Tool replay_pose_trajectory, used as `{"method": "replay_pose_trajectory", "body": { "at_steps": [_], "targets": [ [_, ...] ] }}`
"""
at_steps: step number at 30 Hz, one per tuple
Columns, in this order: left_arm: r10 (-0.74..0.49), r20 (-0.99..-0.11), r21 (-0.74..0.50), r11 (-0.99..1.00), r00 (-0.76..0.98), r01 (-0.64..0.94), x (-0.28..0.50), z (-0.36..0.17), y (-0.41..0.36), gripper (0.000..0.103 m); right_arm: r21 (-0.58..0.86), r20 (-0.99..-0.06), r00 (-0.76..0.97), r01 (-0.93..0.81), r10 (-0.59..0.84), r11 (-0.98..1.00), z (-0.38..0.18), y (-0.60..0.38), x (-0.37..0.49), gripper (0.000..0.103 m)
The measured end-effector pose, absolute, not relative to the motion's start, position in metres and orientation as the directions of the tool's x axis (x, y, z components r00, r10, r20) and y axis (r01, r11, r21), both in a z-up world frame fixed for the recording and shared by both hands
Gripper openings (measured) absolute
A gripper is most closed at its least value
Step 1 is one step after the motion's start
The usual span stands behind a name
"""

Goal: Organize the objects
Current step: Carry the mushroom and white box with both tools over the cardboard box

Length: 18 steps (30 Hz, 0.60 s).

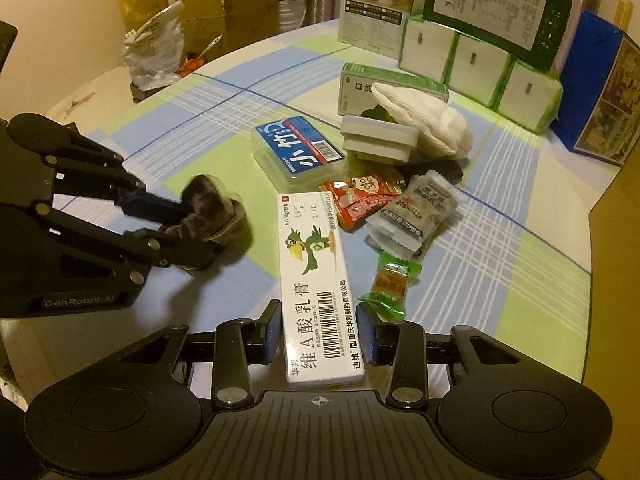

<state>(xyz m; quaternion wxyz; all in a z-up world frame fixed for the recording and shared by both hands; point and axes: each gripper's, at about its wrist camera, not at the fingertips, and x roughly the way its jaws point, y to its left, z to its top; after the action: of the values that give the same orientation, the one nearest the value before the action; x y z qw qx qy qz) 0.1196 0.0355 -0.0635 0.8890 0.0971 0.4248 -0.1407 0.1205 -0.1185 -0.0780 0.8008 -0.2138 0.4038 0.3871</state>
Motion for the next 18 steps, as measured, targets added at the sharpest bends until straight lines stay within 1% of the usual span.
{"method": "replay_pose_trajectory", "body": {
  "at_steps": [2,7,10,18],
  "targets": [
    [-0.162,-0.778,0.057,0.944,0.607,0.326,0.117,-0.058,0.036,0.011,-0.033,-0.809,0.381,-0.79,0.448,0.612,-0.076,-0.119,0.118,0.036],
    [-0.159,-0.761,0.033,0.958,0.628,0.284,0.112,-0.038,0.045,0.011,-0.023,-0.789,0.4,-0.778,0.466,0.628,-0.063,-0.123,0.113,0.035],
    [-0.151,-0.753,0.04,0.961,0.641,0.274,0.11,-0.027,0.046,0.011,-0.02,-0.778,0.412,-0.772,0.475,0.636,-0.054,-0.125,0.108,0.035],
    [-0.162,-0.734,0.024,0.964,0.66,0.263,0.102,0.0,0.037,0.011,-0.016,-0.732,0.467,-0.741,0.497,0.672,-0.019,-0.142,0.098,0.035]
  ]
}}
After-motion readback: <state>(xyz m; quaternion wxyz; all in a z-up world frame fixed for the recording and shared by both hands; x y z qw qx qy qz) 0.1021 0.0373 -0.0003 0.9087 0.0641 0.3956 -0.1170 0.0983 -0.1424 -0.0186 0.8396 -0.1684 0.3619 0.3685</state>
